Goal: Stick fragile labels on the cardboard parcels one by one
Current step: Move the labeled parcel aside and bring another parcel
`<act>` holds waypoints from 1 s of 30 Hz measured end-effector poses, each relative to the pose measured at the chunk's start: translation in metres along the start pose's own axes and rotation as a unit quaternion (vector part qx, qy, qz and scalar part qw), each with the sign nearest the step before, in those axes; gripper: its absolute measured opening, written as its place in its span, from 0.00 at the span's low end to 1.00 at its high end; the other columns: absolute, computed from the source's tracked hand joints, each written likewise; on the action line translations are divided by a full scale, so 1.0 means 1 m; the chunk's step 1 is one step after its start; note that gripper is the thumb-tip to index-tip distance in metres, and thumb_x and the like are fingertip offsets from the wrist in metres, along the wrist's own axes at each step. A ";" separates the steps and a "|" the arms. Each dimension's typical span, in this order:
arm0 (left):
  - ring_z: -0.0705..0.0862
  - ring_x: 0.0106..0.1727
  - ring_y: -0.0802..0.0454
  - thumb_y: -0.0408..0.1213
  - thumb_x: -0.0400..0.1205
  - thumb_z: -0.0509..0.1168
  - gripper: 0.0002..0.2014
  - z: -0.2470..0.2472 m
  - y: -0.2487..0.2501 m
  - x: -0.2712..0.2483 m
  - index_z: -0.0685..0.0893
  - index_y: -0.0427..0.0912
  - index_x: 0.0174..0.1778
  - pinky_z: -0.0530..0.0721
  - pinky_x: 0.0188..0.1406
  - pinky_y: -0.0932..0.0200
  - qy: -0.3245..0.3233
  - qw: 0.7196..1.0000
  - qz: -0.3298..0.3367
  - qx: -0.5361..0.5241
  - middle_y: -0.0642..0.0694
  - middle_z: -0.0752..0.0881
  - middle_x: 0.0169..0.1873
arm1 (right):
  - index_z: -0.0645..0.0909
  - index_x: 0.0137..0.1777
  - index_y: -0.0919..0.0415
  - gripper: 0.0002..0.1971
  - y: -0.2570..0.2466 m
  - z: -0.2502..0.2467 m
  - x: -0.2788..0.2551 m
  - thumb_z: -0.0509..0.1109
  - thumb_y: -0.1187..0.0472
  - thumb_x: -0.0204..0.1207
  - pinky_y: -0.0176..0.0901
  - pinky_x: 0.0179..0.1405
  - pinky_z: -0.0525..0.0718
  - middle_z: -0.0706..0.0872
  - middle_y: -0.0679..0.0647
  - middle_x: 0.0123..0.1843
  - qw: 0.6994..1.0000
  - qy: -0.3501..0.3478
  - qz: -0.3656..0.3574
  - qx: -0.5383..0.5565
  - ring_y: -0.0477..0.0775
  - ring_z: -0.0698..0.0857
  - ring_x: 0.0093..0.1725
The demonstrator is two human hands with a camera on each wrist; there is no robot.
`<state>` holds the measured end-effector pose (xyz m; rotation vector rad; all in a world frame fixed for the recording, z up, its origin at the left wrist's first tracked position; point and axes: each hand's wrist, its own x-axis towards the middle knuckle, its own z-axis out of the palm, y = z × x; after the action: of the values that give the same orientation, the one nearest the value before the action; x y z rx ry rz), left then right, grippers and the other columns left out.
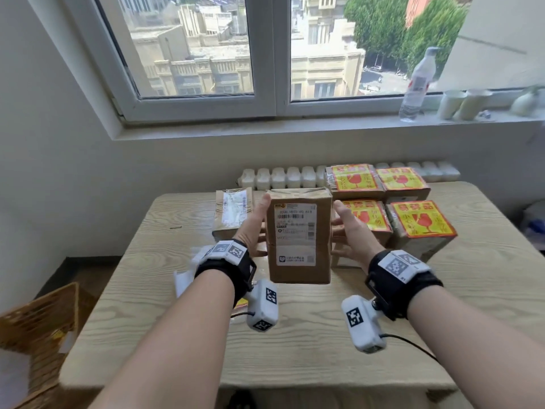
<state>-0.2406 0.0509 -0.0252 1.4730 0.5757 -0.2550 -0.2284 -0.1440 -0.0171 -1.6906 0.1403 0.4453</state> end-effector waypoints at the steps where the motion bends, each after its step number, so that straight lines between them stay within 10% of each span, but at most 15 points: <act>1: 0.83 0.61 0.40 0.74 0.73 0.55 0.33 0.003 -0.004 0.001 0.81 0.45 0.48 0.77 0.68 0.34 0.002 1.000 -0.006 -0.013 0.40 0.87 0.51 | 0.79 0.44 0.56 0.24 0.002 -0.006 -0.003 0.53 0.36 0.82 0.59 0.58 0.82 0.85 0.56 0.43 1.000 0.007 0.005 0.008 0.57 0.84 0.48; 10: 0.82 0.51 0.43 0.38 0.83 0.65 0.03 0.042 -0.036 -0.010 0.79 0.43 0.45 0.84 0.54 0.44 -0.054 0.995 -0.071 0.041 0.45 0.79 0.45 | 0.75 0.56 0.57 0.22 0.050 -0.044 -0.001 0.67 0.41 0.73 0.64 0.60 0.85 0.85 0.57 0.54 0.995 0.059 0.045 -0.065 0.58 0.86 0.54; 22: 0.83 0.40 0.49 0.41 0.84 0.64 0.08 0.066 -0.051 -0.004 0.80 0.41 0.54 0.85 0.31 0.55 -0.076 0.989 -0.076 0.098 0.43 0.82 0.43 | 0.75 0.55 0.58 0.14 0.073 -0.060 0.007 0.61 0.47 0.82 0.45 0.51 0.73 0.81 0.54 0.52 0.968 0.131 0.031 -0.213 0.55 0.78 0.52; 30: 0.84 0.42 0.49 0.34 0.84 0.64 0.07 0.081 -0.056 0.002 0.77 0.36 0.55 0.88 0.44 0.49 -0.074 0.988 -0.066 0.117 0.39 0.83 0.49 | 0.74 0.56 0.58 0.10 0.081 -0.072 0.009 0.62 0.52 0.82 0.43 0.49 0.72 0.83 0.56 0.54 0.957 0.147 0.054 -0.245 0.56 0.78 0.52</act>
<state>-0.2499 -0.0335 -0.0747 1.6272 0.5364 -0.5473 -0.2321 -0.2269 -0.0875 -2.2431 0.3645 0.3204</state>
